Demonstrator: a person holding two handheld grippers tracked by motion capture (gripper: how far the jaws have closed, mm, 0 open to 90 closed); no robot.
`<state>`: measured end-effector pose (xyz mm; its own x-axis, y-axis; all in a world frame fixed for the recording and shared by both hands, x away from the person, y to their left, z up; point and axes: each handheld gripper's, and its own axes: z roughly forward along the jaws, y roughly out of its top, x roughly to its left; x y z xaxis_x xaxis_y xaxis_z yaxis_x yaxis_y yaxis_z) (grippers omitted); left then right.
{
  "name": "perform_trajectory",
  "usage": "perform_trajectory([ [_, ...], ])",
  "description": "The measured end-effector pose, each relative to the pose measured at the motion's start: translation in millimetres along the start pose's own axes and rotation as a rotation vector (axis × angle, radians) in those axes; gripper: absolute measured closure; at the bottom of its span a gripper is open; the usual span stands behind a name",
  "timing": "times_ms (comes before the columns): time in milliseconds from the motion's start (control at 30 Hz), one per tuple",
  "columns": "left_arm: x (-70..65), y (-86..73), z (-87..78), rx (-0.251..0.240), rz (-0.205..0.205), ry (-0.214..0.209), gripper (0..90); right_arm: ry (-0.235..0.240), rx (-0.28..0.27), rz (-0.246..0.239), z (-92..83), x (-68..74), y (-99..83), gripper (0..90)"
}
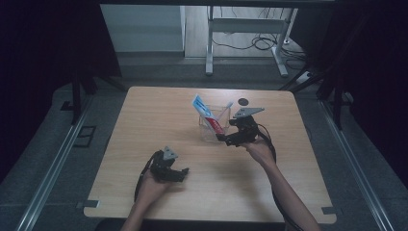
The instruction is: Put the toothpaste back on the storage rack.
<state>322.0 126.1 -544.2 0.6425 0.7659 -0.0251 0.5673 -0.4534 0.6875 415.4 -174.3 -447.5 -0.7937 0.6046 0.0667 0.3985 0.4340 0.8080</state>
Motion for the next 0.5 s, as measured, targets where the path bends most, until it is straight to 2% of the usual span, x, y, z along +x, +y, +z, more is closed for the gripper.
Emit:
perform_trajectory([
  [500,0.1,0.0,-0.1,0.001,0.001,0.000,13.3,-0.004,-0.003,0.019,-10.1,-2.1,-16.6,13.4],
])
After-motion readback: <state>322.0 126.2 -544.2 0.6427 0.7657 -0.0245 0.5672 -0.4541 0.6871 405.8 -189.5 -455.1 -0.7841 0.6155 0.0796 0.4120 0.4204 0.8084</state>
